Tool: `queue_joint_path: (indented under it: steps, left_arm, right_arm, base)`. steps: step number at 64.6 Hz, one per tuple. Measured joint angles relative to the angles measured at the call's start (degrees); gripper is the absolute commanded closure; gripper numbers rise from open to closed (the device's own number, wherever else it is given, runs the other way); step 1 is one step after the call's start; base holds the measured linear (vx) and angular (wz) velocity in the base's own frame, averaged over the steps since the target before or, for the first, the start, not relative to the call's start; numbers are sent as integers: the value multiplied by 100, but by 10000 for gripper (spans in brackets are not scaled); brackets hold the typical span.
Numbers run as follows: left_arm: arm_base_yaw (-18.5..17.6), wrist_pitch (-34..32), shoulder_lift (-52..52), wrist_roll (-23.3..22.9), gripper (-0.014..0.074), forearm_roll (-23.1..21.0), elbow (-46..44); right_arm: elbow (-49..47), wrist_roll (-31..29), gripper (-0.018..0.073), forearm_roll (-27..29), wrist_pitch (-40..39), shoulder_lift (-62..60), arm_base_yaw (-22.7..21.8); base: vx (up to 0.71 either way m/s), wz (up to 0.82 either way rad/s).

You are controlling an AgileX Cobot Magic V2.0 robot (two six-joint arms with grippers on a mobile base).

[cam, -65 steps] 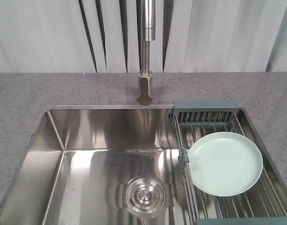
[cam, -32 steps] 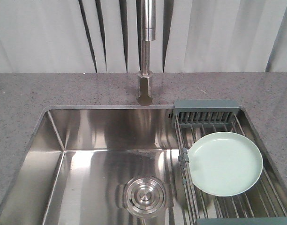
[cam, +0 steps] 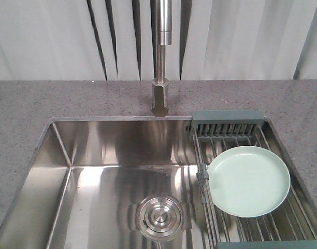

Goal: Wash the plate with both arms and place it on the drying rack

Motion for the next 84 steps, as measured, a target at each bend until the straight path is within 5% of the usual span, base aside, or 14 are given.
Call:
queue_joint_path:
  steps: [72, 84]
  left_arm:
    - [0, 68, 0, -36, 603, 0, 0]
    - [0, 75, 0, -36, 603, 0, 0]
  right_arm:
    - [32, 0, 258, 0, -16, -18, 0]
    - [700, 0, 275, 0, -914, -370, 0]
  base:
    - [0, 0]
    - [0, 0]
